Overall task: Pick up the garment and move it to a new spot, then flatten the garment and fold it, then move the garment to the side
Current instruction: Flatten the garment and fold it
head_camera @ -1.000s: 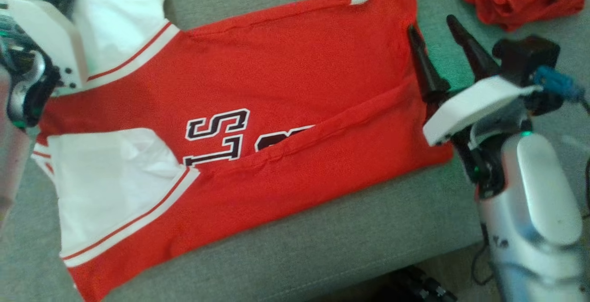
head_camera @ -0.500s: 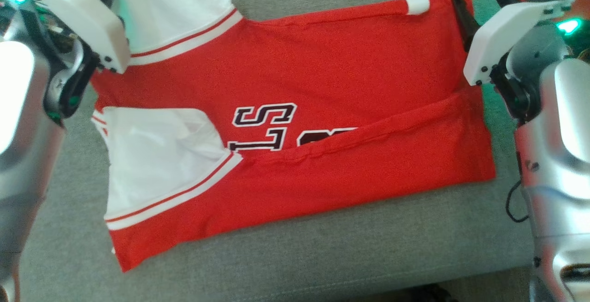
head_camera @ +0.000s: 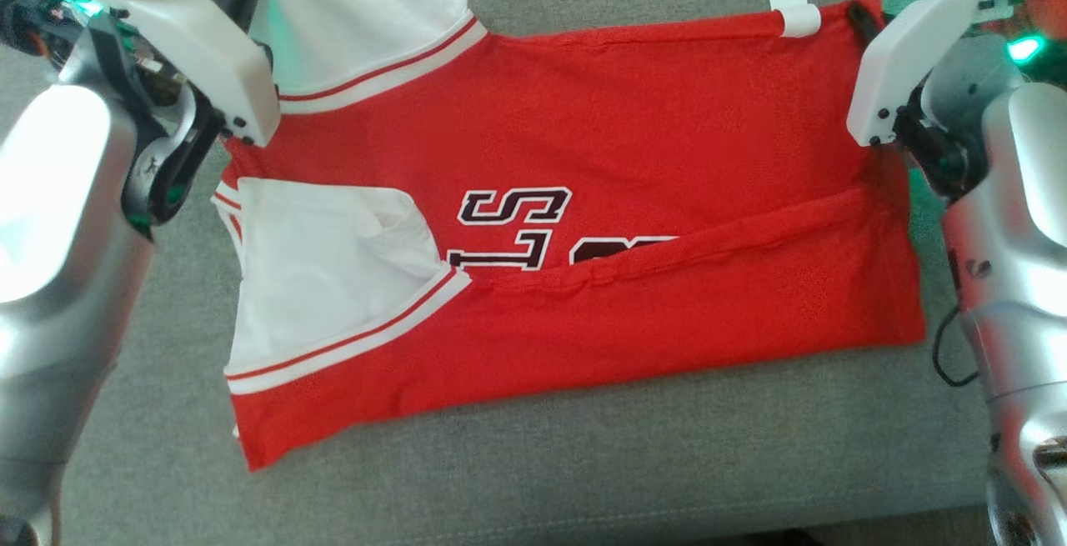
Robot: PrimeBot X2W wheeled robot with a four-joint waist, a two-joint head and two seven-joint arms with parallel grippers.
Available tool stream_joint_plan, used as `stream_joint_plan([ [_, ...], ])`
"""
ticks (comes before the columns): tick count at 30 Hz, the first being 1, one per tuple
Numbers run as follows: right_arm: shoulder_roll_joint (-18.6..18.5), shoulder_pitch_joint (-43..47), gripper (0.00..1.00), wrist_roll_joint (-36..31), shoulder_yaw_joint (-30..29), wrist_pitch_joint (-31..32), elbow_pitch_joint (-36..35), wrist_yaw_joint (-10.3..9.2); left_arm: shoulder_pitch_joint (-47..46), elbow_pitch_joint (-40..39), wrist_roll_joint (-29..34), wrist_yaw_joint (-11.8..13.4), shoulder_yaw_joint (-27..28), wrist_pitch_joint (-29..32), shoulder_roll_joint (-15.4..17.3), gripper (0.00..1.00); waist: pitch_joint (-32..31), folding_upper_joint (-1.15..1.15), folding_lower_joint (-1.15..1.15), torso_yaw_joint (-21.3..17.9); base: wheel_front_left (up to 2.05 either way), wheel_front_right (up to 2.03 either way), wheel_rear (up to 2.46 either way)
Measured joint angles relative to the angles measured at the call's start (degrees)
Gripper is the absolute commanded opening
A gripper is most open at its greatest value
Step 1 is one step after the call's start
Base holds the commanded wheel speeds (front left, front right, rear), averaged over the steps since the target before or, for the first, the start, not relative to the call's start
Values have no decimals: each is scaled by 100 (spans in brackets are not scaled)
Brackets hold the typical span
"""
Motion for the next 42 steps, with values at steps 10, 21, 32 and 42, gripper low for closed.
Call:
stream_joint_plan([
  [10, -30, 99, 0, 133, 60, -1126, 230, 0, 660, -274, -218, 4, 45, -586, 26, 0, -413, 0, 0, 11, 0, 0, 0],
  [21, -67, 1589, 0, 324, -114, -2090, -93, 0, 3034, -1461, -511, 556, 197, -1530, 166, 0, -1229, 0, -2, 135, 0, 0, 0],
  [32, 222, 2653, 41, 136, -550, -2402, -793, 0, 4176, -904, -695, 748, 156, -2530, -220, 0, -1581, 0, 0, 205, 0, 0, 0],
  [42, 653, 3698, 100, -230, -1313, -2850, -1417, 0, 4880, -416, -799, 783, 442, -3237, -644, 100, -1924, 0, 0, 183, 0, 0, 0],
])
